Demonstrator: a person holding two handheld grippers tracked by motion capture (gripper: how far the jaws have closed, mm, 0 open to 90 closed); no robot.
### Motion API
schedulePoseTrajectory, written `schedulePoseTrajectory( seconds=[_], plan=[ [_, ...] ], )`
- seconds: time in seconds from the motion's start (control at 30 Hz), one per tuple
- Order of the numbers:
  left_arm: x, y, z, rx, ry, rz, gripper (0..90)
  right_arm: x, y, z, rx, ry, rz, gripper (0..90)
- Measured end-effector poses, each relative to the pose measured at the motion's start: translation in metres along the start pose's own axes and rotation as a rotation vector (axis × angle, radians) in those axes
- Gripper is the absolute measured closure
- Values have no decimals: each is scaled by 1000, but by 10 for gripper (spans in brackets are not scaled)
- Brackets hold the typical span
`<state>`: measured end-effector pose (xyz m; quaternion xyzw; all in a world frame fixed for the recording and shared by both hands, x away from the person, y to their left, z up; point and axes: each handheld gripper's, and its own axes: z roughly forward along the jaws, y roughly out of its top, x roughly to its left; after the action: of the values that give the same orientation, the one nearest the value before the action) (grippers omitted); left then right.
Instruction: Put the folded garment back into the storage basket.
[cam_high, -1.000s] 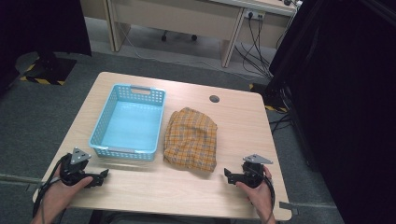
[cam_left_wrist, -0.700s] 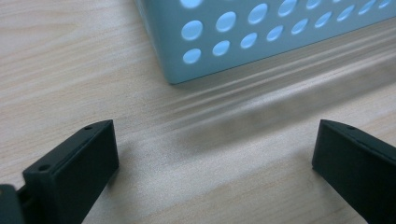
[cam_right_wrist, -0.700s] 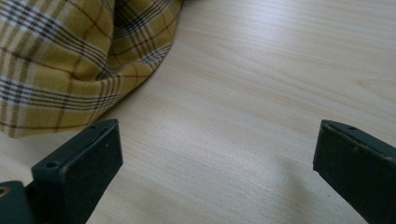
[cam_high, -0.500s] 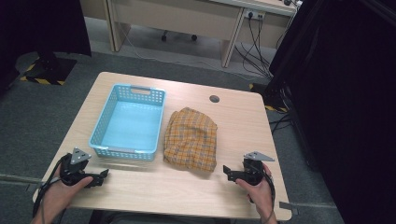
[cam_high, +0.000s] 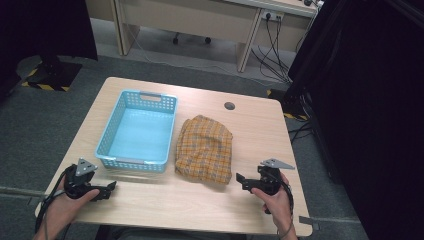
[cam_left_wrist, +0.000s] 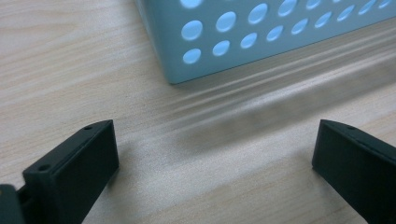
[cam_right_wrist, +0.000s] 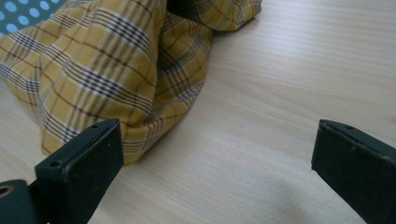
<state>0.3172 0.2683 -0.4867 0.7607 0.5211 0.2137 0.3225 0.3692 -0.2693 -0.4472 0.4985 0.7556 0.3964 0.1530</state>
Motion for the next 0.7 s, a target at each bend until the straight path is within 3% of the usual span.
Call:
schedulePoseTrajectory(
  seconds=[0.7],
  plan=[
    [0, 0, 0, 0, 0, 0, 0, 12, 17, 0, -35, 73, -3, 39]
  ],
)
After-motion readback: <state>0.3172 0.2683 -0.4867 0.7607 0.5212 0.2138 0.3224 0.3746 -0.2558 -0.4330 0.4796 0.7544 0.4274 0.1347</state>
